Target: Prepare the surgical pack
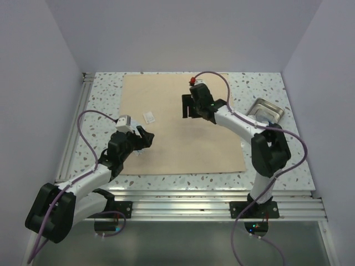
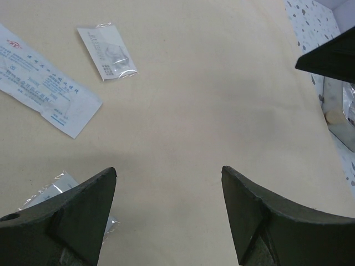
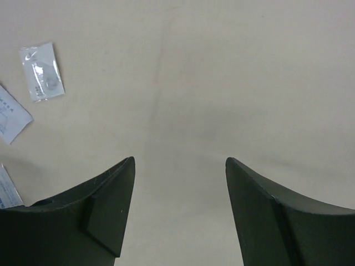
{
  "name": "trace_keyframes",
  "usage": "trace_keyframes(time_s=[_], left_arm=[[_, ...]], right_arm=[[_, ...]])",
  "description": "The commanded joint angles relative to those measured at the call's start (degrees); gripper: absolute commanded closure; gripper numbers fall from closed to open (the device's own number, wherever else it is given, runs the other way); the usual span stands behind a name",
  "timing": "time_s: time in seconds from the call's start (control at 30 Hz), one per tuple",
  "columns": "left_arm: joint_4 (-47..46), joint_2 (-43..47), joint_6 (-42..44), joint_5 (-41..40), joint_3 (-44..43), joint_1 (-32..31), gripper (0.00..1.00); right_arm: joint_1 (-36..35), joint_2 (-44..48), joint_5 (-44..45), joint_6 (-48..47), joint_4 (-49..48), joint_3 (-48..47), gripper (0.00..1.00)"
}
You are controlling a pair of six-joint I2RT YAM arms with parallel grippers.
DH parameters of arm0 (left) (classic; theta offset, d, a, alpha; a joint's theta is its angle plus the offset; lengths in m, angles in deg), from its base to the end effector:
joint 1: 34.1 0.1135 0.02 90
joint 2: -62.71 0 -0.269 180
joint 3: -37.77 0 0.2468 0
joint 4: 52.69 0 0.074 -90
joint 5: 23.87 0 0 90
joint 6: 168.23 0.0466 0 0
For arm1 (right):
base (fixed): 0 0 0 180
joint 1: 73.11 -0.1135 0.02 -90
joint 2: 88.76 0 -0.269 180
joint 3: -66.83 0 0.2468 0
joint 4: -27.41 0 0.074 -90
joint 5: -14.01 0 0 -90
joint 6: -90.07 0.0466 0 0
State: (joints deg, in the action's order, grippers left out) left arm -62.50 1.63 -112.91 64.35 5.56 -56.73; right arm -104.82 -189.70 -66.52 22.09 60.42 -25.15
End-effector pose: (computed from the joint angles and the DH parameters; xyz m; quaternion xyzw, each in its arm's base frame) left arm 0.2036 -0.0833 0.1904 -0.0944 0.8089 -0.2671 0.5152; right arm 0.3477 0.2058 0.2589 -0.0434 0.9099 0.1160 0.3959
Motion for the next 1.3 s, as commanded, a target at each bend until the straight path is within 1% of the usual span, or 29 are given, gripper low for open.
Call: trace_keyframes(time_s=[0.0,0.07,0.13,0.17,0.23,0.3,0.47,0.53,0.57,0.6,0.83,1.0,1.13,1.17,1.27], left_arm=[[-0.6,-0.2,1.4,-1.5,-1.3,0.0,0.2],[0.0,0.3,1.2,-2.1,-1.2,0.0,0.2],[0.3,0.5,1.1,-3.0,-1.2,0.0,0.2],[0.5,0.6,0.9,-3.4,-1.2,0.1,0.2],[1.5,0.3,0.4,-4.2,-1.5,1.0,0.2],[2.2,-0.5,-0.4,-4.1,-1.7,2.1,0.2],[2.3,-2.4,-2.8,-1.5,-1.6,7.7,0.22],[2.6,-3.7,-3.8,0.8,-2.5,10.3,0.24],[3.0,-4.4,-4.5,1.4,-3.1,11.1,0.26],[3.9,-4.9,-4.6,1.5,-4.8,11.9,0.29],[5.0,-10.7,-5.2,1.5,-11.9,12.2,0.39],[3.7,-18.0,-6.4,1.2,-16.6,12.2,0.47],[2.3,-24.4,-7.2,0.9,-19.0,12.3,0.53],[2.0,-25.3,-7.4,0.7,-19.3,12.3,0.56],[0.9,-29.0,-7.7,0.9,-20.7,12.6,0.6]], right_arm=[[-4.5,-8.7,2.2,-0.2,2.1,-9.6,0.29],[-6.6,-12.4,1.5,-0.1,3.5,-15.6,0.25],[-7.6,-17.2,-0.8,0.1,3.5,-18.9,0.25],[-7.9,-18.6,-1.6,0.5,3.3,-21.8,0.25],[-8.0,-20.9,-3.3,1.4,2.6,-24.0,0.25],[-8.0,-23.7,-6.9,1.4,0.8,-26.9,0.26],[-7.9,-30.8,-16.6,1.4,-0.5,-35.0,0.25],[-7.8,-32.6,-19.2,1.7,-1.3,-37.4,0.25],[-7.8,-34.0,-20.0,2.7,-1.8,-37.9,0.25],[-7.5,-34.8,-22.5,3.3,-2.6,-38.2,0.26],[-5.5,-40.4,-29.3,9.3,-8.4,-41.4,0.34],[-4.0,-43.0,-32.0,12.5,-9.9,-43.7,0.39],[-2.8,-45.2,-34.6,15.3,-12.5,-44.6,0.43],[-2.7,-45.5,-35.4,16.4,-12.8,-44.8,0.44],[-2.6,-46.4,-36.8,17.5,-13.4,-45.5,0.48]])
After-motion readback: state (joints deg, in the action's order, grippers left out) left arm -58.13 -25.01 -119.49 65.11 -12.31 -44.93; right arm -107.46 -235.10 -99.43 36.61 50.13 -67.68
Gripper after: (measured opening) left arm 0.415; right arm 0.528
